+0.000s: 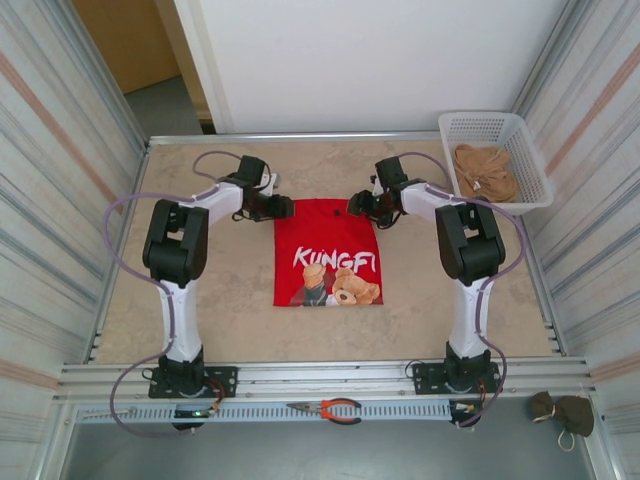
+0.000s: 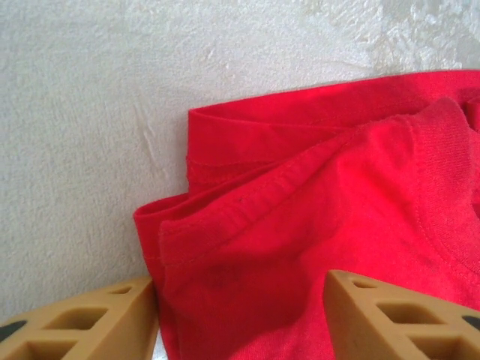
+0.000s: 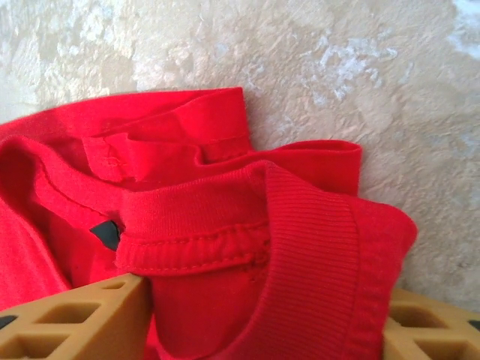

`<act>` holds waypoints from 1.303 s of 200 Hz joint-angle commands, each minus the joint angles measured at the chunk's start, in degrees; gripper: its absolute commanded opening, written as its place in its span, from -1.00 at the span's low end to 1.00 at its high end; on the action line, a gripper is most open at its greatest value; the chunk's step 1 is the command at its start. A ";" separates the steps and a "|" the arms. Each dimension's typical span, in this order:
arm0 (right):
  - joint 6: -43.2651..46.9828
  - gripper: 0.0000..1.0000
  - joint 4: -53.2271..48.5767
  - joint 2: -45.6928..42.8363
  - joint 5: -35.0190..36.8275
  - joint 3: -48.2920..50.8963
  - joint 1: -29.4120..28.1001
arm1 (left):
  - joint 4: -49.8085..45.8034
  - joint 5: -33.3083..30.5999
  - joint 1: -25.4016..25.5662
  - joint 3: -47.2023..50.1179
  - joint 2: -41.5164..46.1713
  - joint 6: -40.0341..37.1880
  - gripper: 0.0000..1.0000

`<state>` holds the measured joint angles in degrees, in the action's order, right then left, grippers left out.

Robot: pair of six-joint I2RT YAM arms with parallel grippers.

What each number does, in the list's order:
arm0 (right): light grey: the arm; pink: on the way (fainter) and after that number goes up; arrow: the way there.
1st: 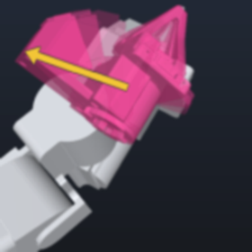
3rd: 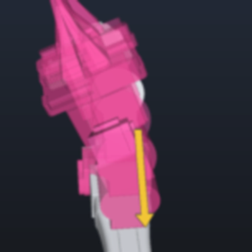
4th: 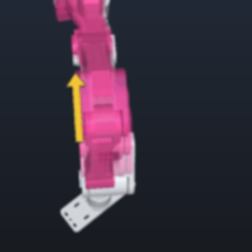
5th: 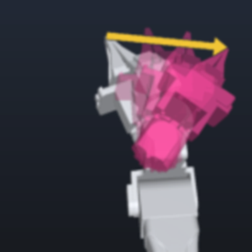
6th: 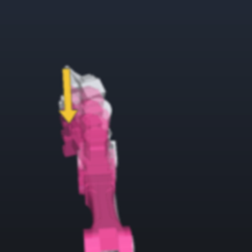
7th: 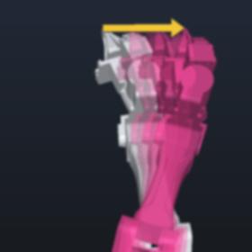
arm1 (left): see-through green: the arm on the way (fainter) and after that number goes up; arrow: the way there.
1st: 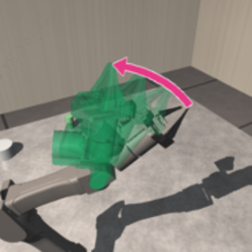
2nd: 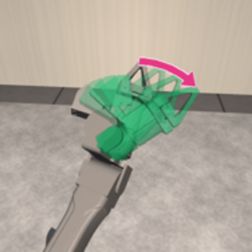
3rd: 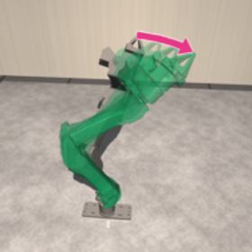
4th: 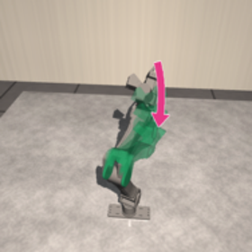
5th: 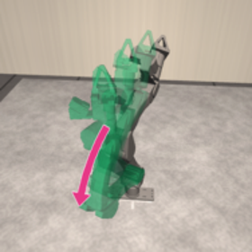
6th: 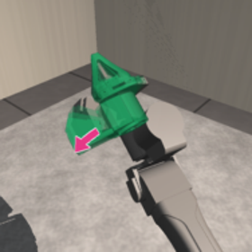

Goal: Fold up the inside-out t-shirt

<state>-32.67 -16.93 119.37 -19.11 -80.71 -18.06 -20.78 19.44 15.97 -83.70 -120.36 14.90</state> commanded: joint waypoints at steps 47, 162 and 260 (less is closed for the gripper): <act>-2.87 -0.41 4.30 5.24 -5.76 1.78 1.41 | 6.40 6.96 2.39 2.69 -2.17 2.98 -0.08; -12.06 -1.00 20.41 -9.20 -15.53 16.57 5.77 | 20.99 15.55 -2.29 14.57 9.45 13.44 -1.00; -20.95 -1.00 19.27 -1.71 -19.92 -7.95 8.66 | 11.19 18.88 -6.39 -12.04 -0.05 13.18 -1.00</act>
<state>-50.46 2.46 119.17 -36.88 -81.36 -10.44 -6.63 36.67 10.59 -88.25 -121.49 27.40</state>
